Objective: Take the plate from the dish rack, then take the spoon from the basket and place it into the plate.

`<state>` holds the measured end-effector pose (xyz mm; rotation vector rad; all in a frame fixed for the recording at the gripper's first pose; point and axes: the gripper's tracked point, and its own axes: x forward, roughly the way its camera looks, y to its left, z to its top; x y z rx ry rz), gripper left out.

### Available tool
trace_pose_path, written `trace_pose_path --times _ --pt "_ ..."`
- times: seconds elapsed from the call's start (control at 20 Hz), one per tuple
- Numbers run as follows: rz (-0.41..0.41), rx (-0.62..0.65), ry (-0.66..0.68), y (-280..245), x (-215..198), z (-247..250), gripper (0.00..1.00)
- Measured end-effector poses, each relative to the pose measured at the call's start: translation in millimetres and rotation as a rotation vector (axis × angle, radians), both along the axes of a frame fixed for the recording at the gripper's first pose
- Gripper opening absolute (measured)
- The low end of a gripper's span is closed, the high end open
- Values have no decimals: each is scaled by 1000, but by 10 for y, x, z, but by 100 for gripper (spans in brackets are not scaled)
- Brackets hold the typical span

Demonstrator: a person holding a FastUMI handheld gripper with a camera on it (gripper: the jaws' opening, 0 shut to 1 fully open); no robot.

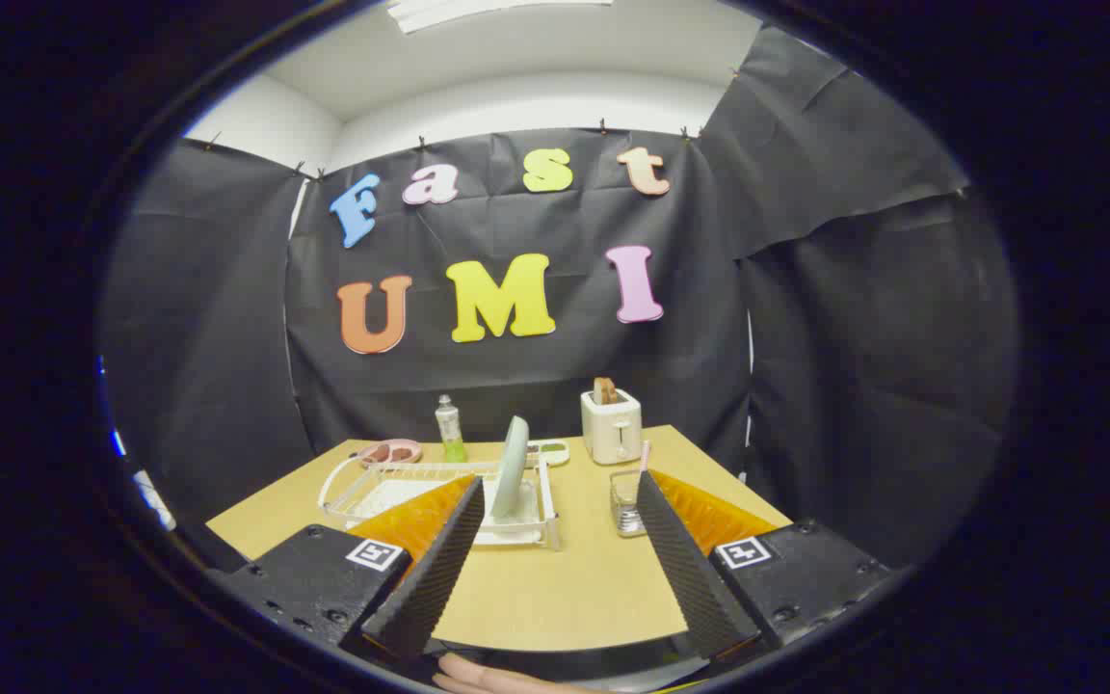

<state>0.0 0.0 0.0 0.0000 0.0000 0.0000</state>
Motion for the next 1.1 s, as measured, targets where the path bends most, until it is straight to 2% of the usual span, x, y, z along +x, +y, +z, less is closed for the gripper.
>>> trace_pose_path --times 0.7,0.9,1.1 --pt "-20 -47 38 -13 140 -122 100" --pt "-38 -95 29 34 467 101 100" --pt "31 -177 117 393 1078 229 97"
